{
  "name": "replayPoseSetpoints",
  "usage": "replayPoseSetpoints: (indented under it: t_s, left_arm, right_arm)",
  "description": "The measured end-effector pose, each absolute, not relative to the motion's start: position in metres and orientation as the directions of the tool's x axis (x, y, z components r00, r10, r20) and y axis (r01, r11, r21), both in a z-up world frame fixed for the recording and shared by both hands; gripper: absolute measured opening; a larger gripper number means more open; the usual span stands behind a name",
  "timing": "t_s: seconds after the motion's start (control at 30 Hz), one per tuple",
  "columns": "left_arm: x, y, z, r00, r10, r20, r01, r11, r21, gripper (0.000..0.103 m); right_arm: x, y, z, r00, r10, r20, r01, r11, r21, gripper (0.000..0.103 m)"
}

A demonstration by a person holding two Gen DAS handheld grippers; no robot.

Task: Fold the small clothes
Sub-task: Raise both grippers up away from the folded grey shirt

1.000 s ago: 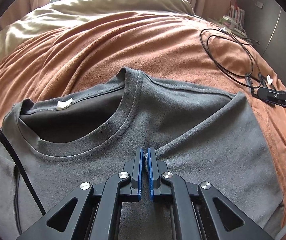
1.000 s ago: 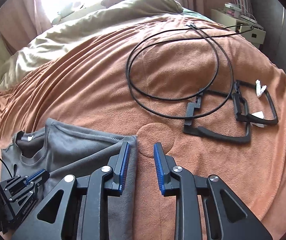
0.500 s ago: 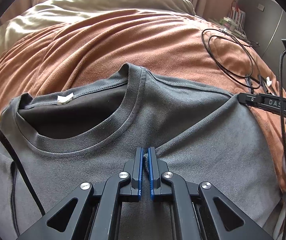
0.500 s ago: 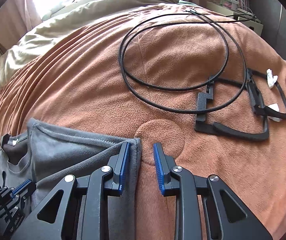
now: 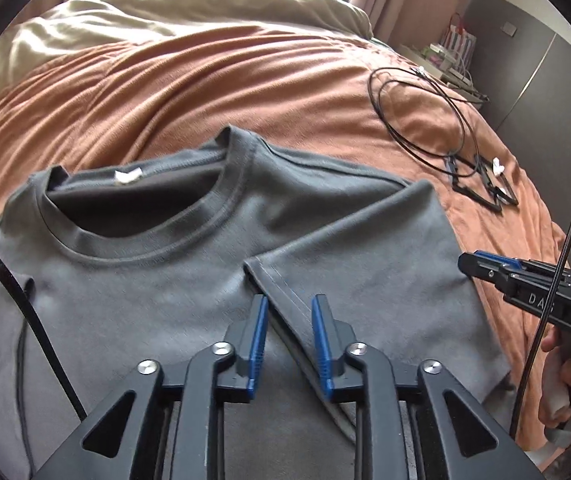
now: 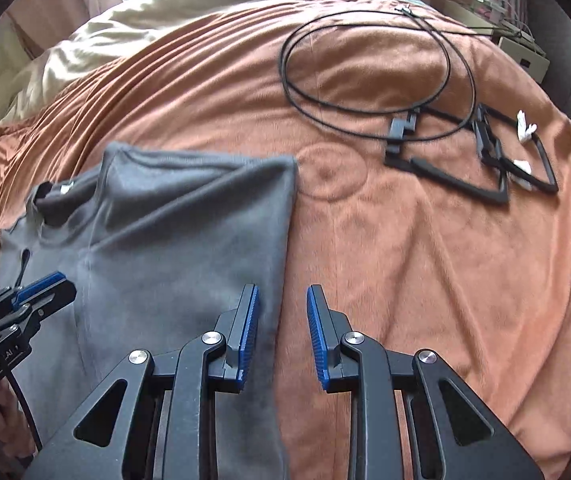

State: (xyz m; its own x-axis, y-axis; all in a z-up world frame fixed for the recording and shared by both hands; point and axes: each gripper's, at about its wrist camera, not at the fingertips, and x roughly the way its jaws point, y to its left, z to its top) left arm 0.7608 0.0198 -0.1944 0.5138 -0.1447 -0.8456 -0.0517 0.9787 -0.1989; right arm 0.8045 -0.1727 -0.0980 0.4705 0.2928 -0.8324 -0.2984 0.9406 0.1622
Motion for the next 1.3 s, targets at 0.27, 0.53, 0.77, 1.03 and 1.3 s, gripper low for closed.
replayPoseSetpoints:
  t_s: [0.27,0.53,0.77,1.03,1.3]
  left_arm:
    - [0.738,-0.003,-0.208,0.461,-0.143,-0.876,-0.027,0.984,-0.175,0.027]
    - [0.687,0.007,-0.178,0.471,-0.185,-0.863,-0.048,0.971,-0.234,0.028]
    - [0.623,0.017,-0.116,0.533,-0.159,-0.831,-0.027,0.978,-0.205,0.041]
    - [0.546,0.029,-0.058,0.593,-0.155,-0.79,-0.02,0.978,-0.207,0.063]
    - [0.454,0.038,-0.017,0.679,-0.132,-0.722,-0.022,0.979,-0.2,0.096]
  right_arm:
    - [0.769,-0.183,-0.094,0.46,0.28,-0.843,-0.296,0.943,0.152,0.022]
    - [0.712,-0.197,-0.078,0.455,0.316,-0.832,-0.307,0.933,0.187,0.022]
    - [0.638,-0.219,-0.03,0.485,0.29,-0.825,-0.302,0.941,0.154,0.025]
    - [0.538,-0.251,0.032,0.566,0.291,-0.772,-0.268,0.95,0.162,0.07]
    - [0.426,-0.263,0.08,0.626,0.269,-0.732,-0.258,0.957,0.131,0.09]
